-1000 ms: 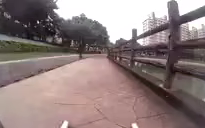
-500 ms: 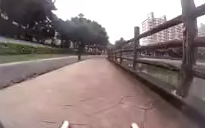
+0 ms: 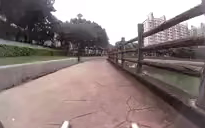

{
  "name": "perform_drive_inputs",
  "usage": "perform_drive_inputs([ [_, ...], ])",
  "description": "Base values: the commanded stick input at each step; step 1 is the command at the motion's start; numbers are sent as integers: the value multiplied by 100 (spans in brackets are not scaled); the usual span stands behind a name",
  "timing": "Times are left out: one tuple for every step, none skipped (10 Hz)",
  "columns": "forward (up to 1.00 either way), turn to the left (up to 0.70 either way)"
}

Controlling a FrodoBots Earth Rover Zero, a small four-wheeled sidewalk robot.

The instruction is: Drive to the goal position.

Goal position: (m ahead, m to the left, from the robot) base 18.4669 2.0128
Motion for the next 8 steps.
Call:
perform_drive_inputs([
  [70,0],
  [70,0],
  [70,0],
  [70,0],
  [70,0],
  [70,0],
  [70,0],
  [70,0],
])
